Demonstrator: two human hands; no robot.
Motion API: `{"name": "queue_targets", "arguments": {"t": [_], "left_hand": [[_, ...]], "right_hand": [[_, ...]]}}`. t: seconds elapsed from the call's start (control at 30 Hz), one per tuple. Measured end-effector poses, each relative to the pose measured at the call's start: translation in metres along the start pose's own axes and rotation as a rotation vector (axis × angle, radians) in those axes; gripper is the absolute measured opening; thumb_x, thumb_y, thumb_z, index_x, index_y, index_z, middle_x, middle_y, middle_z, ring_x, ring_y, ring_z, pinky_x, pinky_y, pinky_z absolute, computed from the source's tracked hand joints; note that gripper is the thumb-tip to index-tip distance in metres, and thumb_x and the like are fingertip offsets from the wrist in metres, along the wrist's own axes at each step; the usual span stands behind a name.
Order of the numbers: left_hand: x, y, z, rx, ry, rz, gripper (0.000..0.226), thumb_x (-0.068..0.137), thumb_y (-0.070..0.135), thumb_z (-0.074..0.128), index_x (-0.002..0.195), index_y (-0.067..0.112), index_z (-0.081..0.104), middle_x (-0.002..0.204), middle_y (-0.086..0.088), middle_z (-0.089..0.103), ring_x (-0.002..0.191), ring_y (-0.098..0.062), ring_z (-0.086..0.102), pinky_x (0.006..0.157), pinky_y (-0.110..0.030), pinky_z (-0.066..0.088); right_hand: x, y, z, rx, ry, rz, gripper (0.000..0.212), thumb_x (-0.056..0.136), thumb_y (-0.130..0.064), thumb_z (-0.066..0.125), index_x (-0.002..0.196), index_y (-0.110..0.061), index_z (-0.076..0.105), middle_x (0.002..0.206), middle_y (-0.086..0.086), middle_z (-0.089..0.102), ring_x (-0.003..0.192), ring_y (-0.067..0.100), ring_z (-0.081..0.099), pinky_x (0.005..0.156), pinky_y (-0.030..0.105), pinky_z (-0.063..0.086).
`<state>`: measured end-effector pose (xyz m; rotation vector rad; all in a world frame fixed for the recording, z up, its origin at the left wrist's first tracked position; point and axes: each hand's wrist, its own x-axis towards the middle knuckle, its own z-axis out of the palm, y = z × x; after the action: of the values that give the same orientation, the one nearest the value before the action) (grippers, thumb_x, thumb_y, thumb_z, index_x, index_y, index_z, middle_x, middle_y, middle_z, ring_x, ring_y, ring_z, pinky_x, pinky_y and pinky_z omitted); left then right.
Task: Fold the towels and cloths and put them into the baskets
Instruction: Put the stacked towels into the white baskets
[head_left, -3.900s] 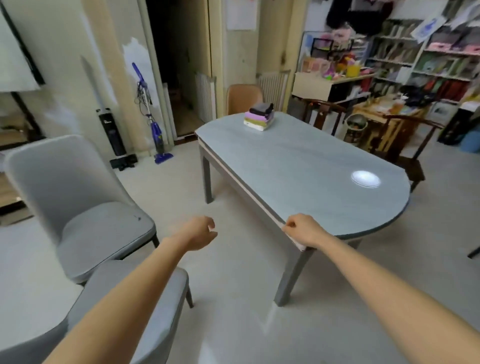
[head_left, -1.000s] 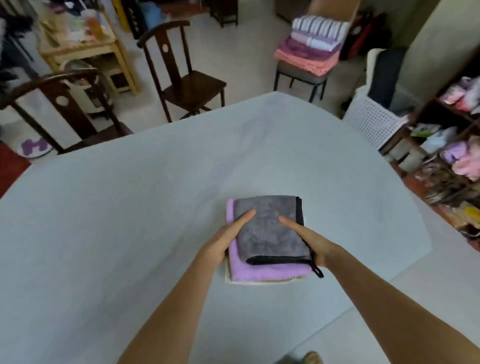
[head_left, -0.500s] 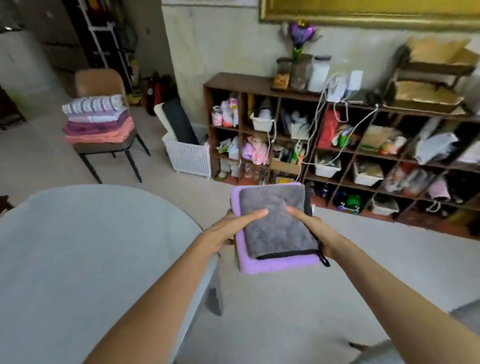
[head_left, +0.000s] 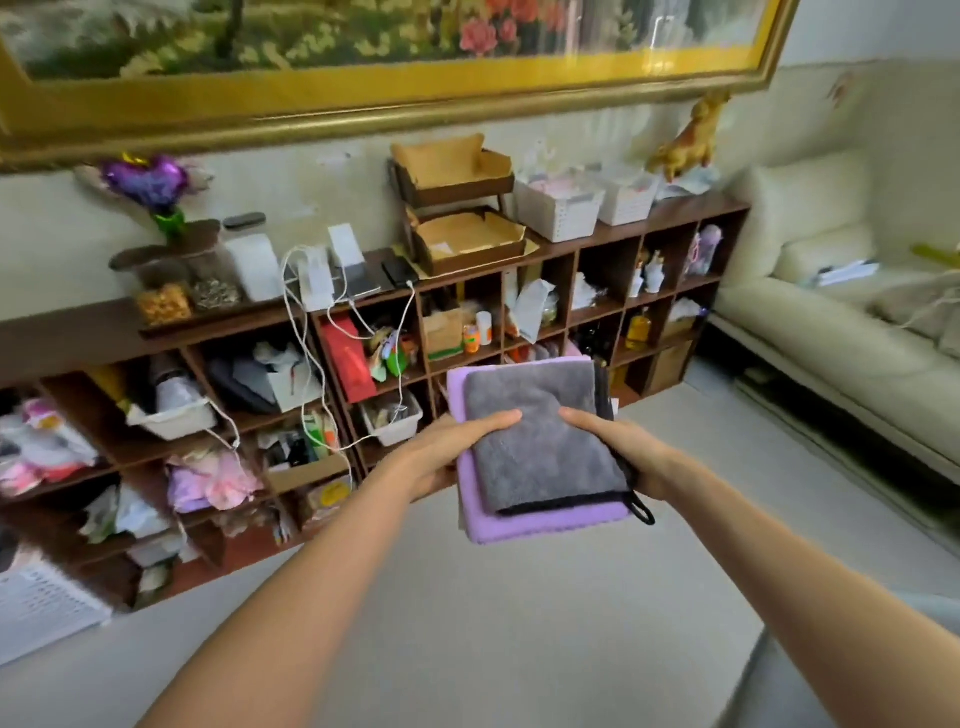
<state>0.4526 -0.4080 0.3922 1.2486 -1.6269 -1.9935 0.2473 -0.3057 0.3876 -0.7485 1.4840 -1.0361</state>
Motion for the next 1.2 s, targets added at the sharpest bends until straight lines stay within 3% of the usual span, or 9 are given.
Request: {"name": "queue_targets", "arguments": {"t": [0.13,0.33,0.5,0.67,0.77,0.87,1.03,1.1,1.2], "left_hand": [[0.092,0.075,0.004,0.152,-0.138,0.065,0.081,0.052,0.066,0.083,0.119,0.026,0.063,0.114,0.002,0.070,0.109,-0.019,0.065,0.102,-0.043,0.046],[0.225,0.157,0.050,0.309,-0.292,0.041,0.082,0.054,0.068,0.081,0.120,0.025,0.061,0.116,0.000,0.069,0.110,-0.020,0.063,0.104,-0.044,0.044],[0.342,0.238,0.111,0.364,-0.280,0.166,0.049,0.070,0.059,0.074,0.108,0.029,0.064,0.106,0.003,0.071,0.100,-0.015,0.066,0.088,-0.032,0.050],[0.460,0.334,0.154,0.286,-0.252,0.360,0.055,0.066,0.048,0.084,0.114,0.025,0.068,0.108,0.003,0.072,0.102,-0.014,0.068,0.099,-0.039,0.049],[0.522,0.379,0.166,0.239,-0.218,0.468,0.051,0.071,0.039,0.083,0.116,0.024,0.066,0.111,0.002,0.072,0.104,-0.015,0.068,0.098,-0.040,0.050],[0.587,0.409,0.168,0.200,-0.200,0.484,0.052,0.070,0.035,0.085,0.117,0.022,0.066,0.111,-0.001,0.072,0.104,-0.019,0.068,0.097,-0.044,0.050],[0.716,0.469,0.169,0.254,-0.125,0.580,0.052,0.067,0.034,0.085,0.114,0.026,0.066,0.107,0.008,0.072,0.099,-0.010,0.068,0.091,-0.034,0.054],[0.767,0.498,0.167,0.270,-0.090,0.651,0.054,0.066,0.033,0.087,0.115,0.026,0.064,0.108,0.008,0.071,0.101,-0.010,0.067,0.089,-0.031,0.054],[0.839,0.549,0.161,0.279,-0.006,0.747,0.075,0.058,0.038,0.091,0.123,0.025,0.056,0.116,0.005,0.067,0.105,-0.008,0.065,0.092,-0.033,0.054]], "right_hand": [[0.049,-0.047,-0.061,0.012,0.054,-0.017,0.063,0.067,-0.052,0.079,0.119,-0.021,0.061,0.111,0.001,0.071,0.105,0.022,0.067,0.099,0.040,0.048],[0.116,-0.087,-0.177,0.045,0.112,0.007,0.064,0.069,-0.046,0.079,0.123,-0.017,0.059,0.114,0.002,0.070,0.108,0.023,0.065,0.100,0.040,0.047],[0.198,-0.141,-0.292,0.075,0.201,-0.063,0.067,0.061,-0.039,0.084,0.118,-0.011,0.064,0.109,0.006,0.072,0.103,0.025,0.068,0.097,0.041,0.050],[0.281,-0.225,-0.407,0.032,0.107,-0.149,0.058,0.071,-0.026,0.082,0.122,-0.010,0.061,0.117,0.010,0.068,0.110,0.029,0.064,0.102,0.044,0.046],[0.330,-0.271,-0.463,-0.020,0.028,-0.186,0.049,0.077,-0.016,0.077,0.122,-0.009,0.061,0.120,0.010,0.067,0.111,0.027,0.063,0.093,0.037,0.050],[0.380,-0.304,-0.505,-0.151,-0.075,-0.212,0.066,0.067,-0.023,0.081,0.127,-0.009,0.056,0.125,0.009,0.064,0.115,0.023,0.061,0.094,0.033,0.050],[0.499,-0.356,-0.584,-0.258,-0.041,-0.257,0.064,0.072,-0.014,0.081,0.128,-0.025,0.054,0.126,0.004,0.063,0.118,0.026,0.059,0.099,0.056,0.045],[0.540,-0.383,-0.606,-0.295,-0.011,-0.324,0.060,0.075,-0.005,0.077,0.130,-0.017,0.054,0.125,0.007,0.064,0.117,0.024,0.060,0.102,0.049,0.045],[0.598,-0.436,-0.635,-0.347,0.062,-0.422,0.053,0.077,0.006,0.073,0.124,-0.013,0.056,0.117,0.006,0.067,0.106,0.013,0.065,0.091,0.032,0.053]]}}
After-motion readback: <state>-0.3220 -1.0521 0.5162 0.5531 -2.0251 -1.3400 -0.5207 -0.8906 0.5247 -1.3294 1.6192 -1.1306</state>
